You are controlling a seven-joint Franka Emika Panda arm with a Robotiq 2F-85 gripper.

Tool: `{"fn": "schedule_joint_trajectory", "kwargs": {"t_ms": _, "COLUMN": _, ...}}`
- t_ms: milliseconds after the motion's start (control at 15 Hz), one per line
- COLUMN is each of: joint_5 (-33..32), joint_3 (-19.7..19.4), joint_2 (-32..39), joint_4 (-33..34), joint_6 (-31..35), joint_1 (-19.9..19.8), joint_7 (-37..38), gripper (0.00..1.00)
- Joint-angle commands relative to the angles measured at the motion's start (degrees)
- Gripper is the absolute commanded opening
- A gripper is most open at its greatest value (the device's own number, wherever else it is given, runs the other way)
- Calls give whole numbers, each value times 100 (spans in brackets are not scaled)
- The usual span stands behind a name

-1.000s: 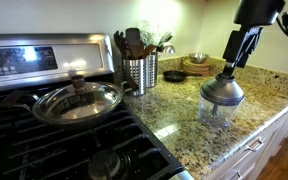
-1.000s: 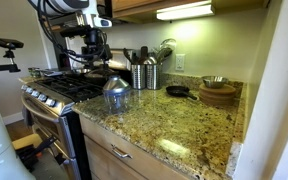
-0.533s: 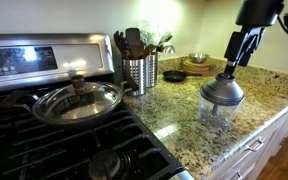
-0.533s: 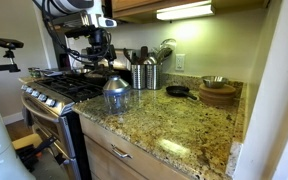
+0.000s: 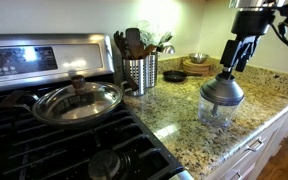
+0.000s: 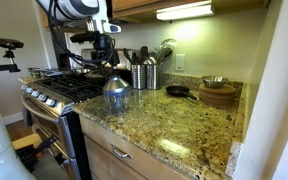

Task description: Take the top off the food cup and pick the blade and put it on the table

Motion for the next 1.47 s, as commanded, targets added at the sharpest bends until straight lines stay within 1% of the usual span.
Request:
{"fn": "schedule_joint_trajectory", "kwargs": {"t_ms": 0, "joint_5": -161, "joint_3": -48, "joint_2": 226, "joint_4": 59, "joint_6": 298, "joint_1": -48, "joint_7": -42, "gripper": 100}}
{"fn": "schedule_joint_trajectory", "kwargs": {"t_ms": 667, "joint_5": -429, "joint_3": -79, "joint_2": 473, "joint_4": 102, "joint_6": 490, "joint_1": -135, "joint_7": -4, "gripper": 100}}
{"fn": "schedule_joint_trajectory", "kwargs": {"t_ms": 800, "joint_5": -432, "joint_3": -98, "joint_2": 502, "joint_4": 108, "joint_6": 532, "joint_1": -150, "joint_7": -20, "gripper": 86}}
{"fn": "schedule_joint_trajectory", "kwargs": {"t_ms": 933, "joint_5": -416, "joint_3": -120, "joint_2": 544, "joint_4": 117, "joint_6": 582, "joint_1": -152, "joint_7": -30, "gripper": 70}}
{"fn": "schedule_joint_trajectory", "kwargs": {"t_ms": 1000, "joint_5": -406, "joint_3": -129, "joint_2": 565, "joint_4": 123, "joint_6": 599, "joint_1": -151, "joint_7": -34, "gripper": 68}}
{"fn": "schedule_joint_trajectory", "kwargs": {"t_ms": 1067, "joint_5": -403, "joint_3": -133, "joint_2": 582, "joint_4": 126, "joint_6": 616, "joint_1": -152, "joint_7": -32, "gripper": 63}}
{"fn": "schedule_joint_trajectory", "kwargs": {"t_ms": 1133, "joint_5": -383, "joint_3": -144, "joint_2": 572, "joint_4": 129, "joint_6": 620, "joint_1": -157, "joint_7": -32, "gripper": 43}}
{"fn": "schedule_joint_trajectory", "kwargs": {"t_ms": 1200, "joint_5": -379, "joint_3": -143, "joint_2": 562, "joint_4": 135, "joint_6": 618, "joint_1": -157, "joint_7": -28, "gripper": 42}}
{"fn": "schedule_joint_trajectory", "kwargs": {"t_ms": 1267, "joint_5": -382, "joint_3": -133, "joint_2": 531, "joint_4": 161, "joint_6": 604, "joint_1": -153, "joint_7": -15, "gripper": 36}}
{"fn": "schedule_joint_trajectory", "kwargs": {"t_ms": 1400, "joint_5": -392, "joint_3": -108, "joint_2": 493, "joint_4": 142, "joint_6": 552, "joint_1": -146, "joint_7": 27, "gripper": 35}}
